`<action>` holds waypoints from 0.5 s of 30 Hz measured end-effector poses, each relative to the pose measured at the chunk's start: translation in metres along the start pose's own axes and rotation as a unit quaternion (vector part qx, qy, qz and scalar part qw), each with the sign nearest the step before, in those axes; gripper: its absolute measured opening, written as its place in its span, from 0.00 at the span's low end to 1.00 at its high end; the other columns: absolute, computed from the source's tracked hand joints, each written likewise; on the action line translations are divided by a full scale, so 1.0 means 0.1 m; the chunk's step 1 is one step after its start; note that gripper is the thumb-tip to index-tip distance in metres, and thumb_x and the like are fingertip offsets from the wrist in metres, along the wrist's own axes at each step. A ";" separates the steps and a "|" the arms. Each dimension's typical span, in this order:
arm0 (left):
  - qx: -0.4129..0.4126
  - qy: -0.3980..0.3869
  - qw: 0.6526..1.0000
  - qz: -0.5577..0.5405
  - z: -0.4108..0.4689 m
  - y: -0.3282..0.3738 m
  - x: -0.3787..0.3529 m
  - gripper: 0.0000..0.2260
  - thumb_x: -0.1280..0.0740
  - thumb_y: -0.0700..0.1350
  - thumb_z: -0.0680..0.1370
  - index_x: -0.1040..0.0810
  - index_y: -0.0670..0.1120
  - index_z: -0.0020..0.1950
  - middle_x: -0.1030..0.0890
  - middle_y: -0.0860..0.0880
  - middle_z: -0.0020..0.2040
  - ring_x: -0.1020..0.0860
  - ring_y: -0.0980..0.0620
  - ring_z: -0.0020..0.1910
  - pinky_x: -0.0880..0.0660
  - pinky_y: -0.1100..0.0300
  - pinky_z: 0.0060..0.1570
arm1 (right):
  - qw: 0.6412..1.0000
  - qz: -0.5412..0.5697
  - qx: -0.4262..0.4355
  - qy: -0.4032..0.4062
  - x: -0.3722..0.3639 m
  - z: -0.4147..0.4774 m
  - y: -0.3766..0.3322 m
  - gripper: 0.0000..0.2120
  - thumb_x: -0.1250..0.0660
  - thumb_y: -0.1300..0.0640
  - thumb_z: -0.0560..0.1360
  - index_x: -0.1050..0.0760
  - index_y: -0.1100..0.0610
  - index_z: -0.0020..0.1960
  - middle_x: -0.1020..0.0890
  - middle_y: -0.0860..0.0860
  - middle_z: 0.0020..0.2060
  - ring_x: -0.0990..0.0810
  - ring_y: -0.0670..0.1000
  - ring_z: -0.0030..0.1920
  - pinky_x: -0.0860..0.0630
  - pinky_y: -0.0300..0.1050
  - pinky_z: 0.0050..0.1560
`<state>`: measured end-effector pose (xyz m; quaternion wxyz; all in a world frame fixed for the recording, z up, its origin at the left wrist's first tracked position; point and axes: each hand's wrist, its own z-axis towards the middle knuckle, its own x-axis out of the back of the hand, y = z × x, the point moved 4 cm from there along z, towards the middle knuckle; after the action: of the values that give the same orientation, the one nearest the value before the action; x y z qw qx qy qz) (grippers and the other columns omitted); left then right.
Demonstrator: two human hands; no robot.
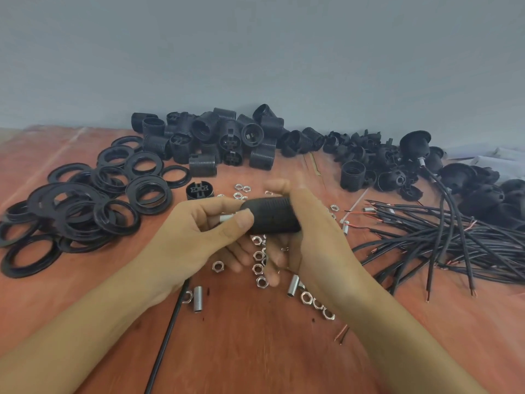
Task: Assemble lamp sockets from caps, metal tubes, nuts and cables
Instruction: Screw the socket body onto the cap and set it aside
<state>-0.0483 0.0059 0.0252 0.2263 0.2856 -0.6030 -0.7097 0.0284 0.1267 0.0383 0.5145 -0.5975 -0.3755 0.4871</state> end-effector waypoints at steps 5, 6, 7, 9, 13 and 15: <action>0.054 0.025 0.986 -0.157 0.11 -0.07 0.18 0.32 0.17 0.62 0.53 0.16 0.43 0.48 0.20 0.46 0.32 0.21 0.52 0.27 0.25 0.64 0.23 | 0.986 -0.107 0.068 0.103 0.16 0.03 0.04 0.13 0.43 0.43 0.81 0.25 0.48 0.56 0.18 0.46 0.50 0.27 0.45 0.27 0.27 0.38 0.28; 0.078 0.031 0.976 -0.203 0.15 -0.08 0.22 0.34 0.16 0.61 0.49 0.17 0.42 0.47 0.20 0.46 0.31 0.22 0.52 0.26 0.26 0.63 0.21 | 0.976 -0.163 0.090 0.111 0.16 0.03 0.06 0.09 0.41 0.47 0.81 0.25 0.48 0.55 0.18 0.47 0.48 0.25 0.44 0.31 0.27 0.37 0.30; 0.091 0.009 0.962 -0.258 0.17 -0.08 0.24 0.33 0.15 0.60 0.50 0.16 0.42 0.47 0.21 0.47 0.31 0.23 0.52 0.25 0.26 0.62 0.21 | 0.965 -0.210 0.116 0.107 0.14 0.04 0.07 0.06 0.38 0.50 0.81 0.24 0.49 0.55 0.19 0.45 0.47 0.24 0.42 0.34 0.27 0.35 0.34; 0.080 -0.099 0.920 -0.372 0.13 -0.02 0.22 0.24 0.20 0.54 0.66 0.18 0.41 0.55 0.19 0.45 0.38 0.21 0.49 0.33 0.22 0.57 0.31 | 0.930 -0.313 0.174 0.081 0.05 0.12 0.04 0.07 0.35 0.52 0.80 0.23 0.49 0.56 0.20 0.42 0.48 0.23 0.40 0.42 0.27 0.32 0.42; 0.064 -0.218 0.853 -0.471 0.00 0.10 0.22 0.19 0.38 0.50 0.82 0.25 0.36 0.63 0.20 0.39 0.47 0.21 0.43 0.46 0.24 0.53 0.47 | 0.797 -0.553 0.243 0.000 -0.23 0.55 -0.12 0.12 0.35 0.50 0.79 0.22 0.52 0.60 0.20 0.48 0.55 0.24 0.52 0.56 0.30 0.46 0.60; 0.047 -0.210 0.855 -0.472 0.00 0.13 0.27 0.18 0.33 0.50 0.79 0.22 0.37 0.59 0.19 0.40 0.43 0.21 0.44 0.43 0.23 0.54 0.43 | 0.758 -0.601 0.250 -0.045 -0.41 0.78 -0.18 0.12 0.36 0.50 0.78 0.21 0.52 0.59 0.20 0.49 0.51 0.24 0.55 0.54 0.29 0.55 0.57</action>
<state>-0.0683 -0.0139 0.0348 -0.2816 0.3904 -0.4612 -0.7454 -0.0556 0.1107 0.0641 0.8152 -0.0763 -0.5449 0.1807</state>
